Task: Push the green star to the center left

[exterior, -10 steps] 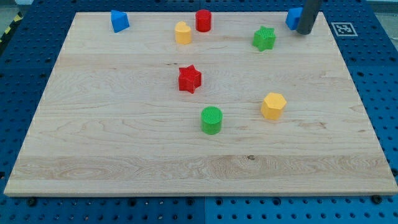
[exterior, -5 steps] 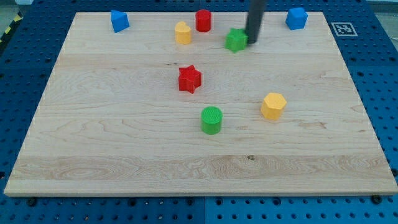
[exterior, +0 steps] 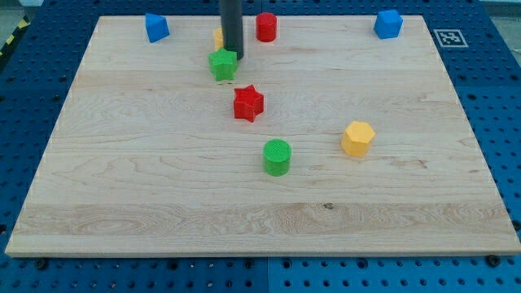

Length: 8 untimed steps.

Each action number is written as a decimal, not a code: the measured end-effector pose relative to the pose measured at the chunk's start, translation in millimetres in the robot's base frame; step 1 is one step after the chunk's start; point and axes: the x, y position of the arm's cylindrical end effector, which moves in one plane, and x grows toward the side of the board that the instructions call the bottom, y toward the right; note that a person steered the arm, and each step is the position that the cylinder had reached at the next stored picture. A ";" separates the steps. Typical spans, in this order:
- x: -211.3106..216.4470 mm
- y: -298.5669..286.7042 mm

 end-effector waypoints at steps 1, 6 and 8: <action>14.2 -6.1; 114.8 -9.6; 116.8 -11.2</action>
